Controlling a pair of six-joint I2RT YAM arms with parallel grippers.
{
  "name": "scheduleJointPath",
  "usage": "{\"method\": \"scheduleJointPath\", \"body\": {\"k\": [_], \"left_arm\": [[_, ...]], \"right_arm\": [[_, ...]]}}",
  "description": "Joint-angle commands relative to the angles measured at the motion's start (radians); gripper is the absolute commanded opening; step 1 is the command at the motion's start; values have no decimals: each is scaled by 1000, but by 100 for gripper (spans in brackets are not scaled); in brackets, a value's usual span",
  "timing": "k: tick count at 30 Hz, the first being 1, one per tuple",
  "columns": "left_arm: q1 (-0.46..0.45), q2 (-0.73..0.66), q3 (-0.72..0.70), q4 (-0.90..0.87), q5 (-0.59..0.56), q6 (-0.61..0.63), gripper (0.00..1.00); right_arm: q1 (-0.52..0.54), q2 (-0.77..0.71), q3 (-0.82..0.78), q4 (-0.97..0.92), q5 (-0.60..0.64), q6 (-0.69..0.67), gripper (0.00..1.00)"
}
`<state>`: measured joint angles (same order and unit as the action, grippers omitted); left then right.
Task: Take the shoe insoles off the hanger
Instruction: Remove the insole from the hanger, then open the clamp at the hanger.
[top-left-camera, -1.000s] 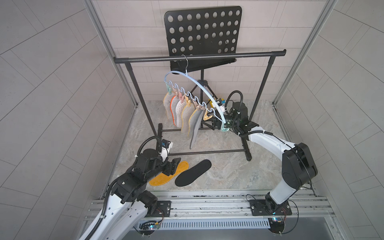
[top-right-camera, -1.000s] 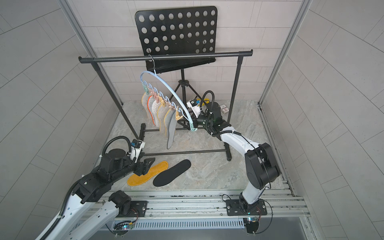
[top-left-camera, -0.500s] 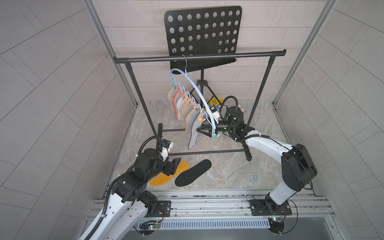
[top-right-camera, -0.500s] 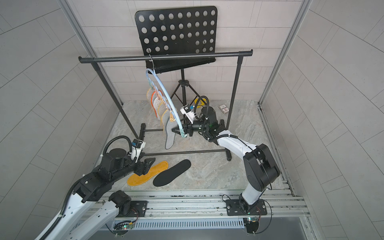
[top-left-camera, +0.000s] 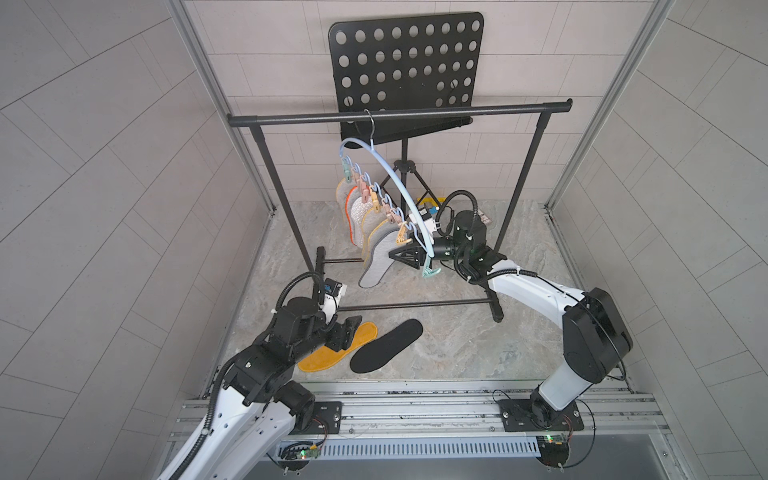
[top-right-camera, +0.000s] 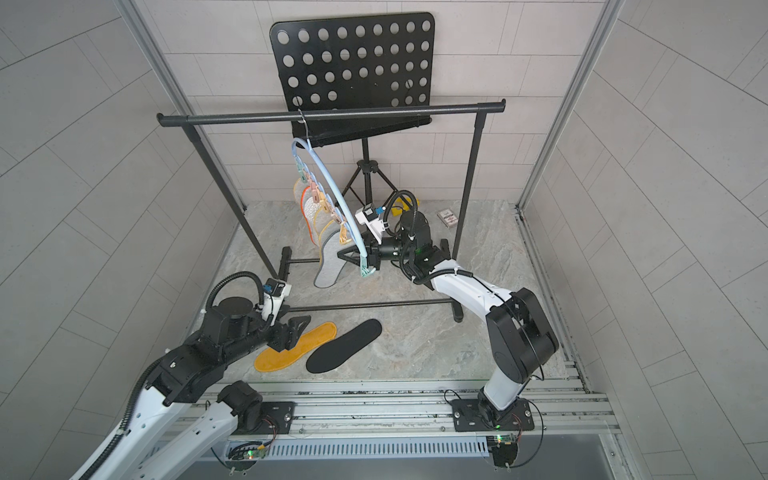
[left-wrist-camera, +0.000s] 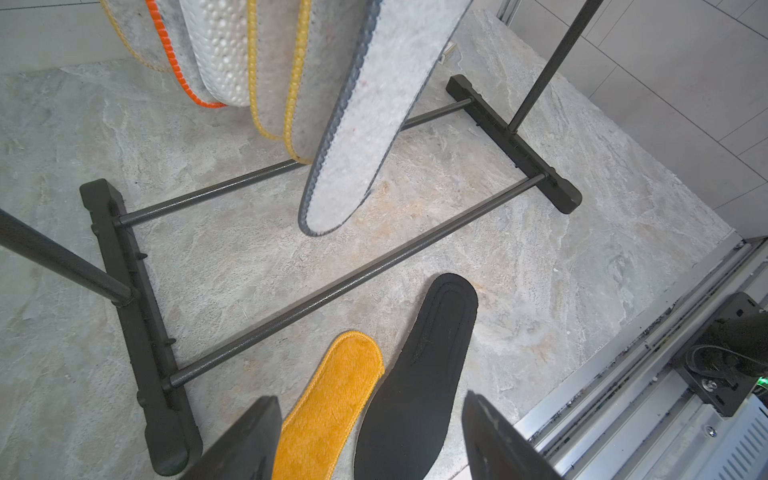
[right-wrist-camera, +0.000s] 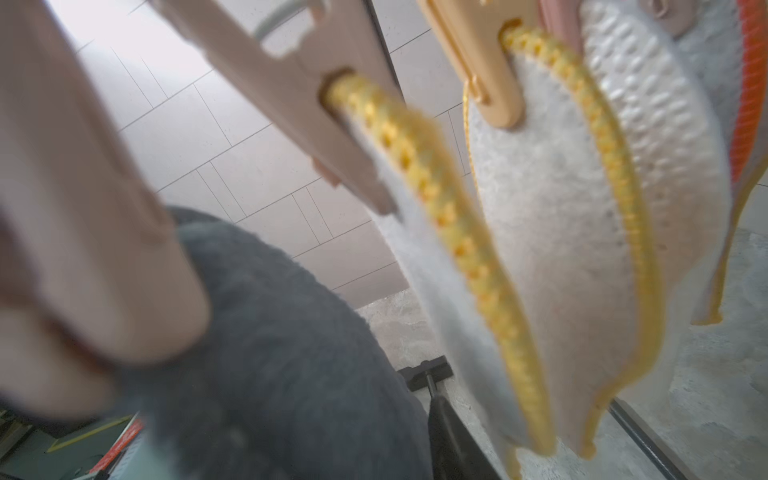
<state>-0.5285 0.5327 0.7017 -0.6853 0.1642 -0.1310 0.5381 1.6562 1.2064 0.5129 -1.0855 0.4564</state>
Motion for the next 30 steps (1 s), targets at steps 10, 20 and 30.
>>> {"method": "scheduleJointPath", "body": {"k": [10, 20, 30], "left_arm": [[-1, -4, -1, 18, 59, 16, 75], [0, 212, 316, 28, 118, -52, 76], [38, 572, 641, 138, 142, 48, 74]], "right_arm": [[13, 17, 10, 65, -50, 57, 11], [5, -34, 26, -76, -82, -21, 9], [2, -62, 14, -102, -87, -25, 9]]}}
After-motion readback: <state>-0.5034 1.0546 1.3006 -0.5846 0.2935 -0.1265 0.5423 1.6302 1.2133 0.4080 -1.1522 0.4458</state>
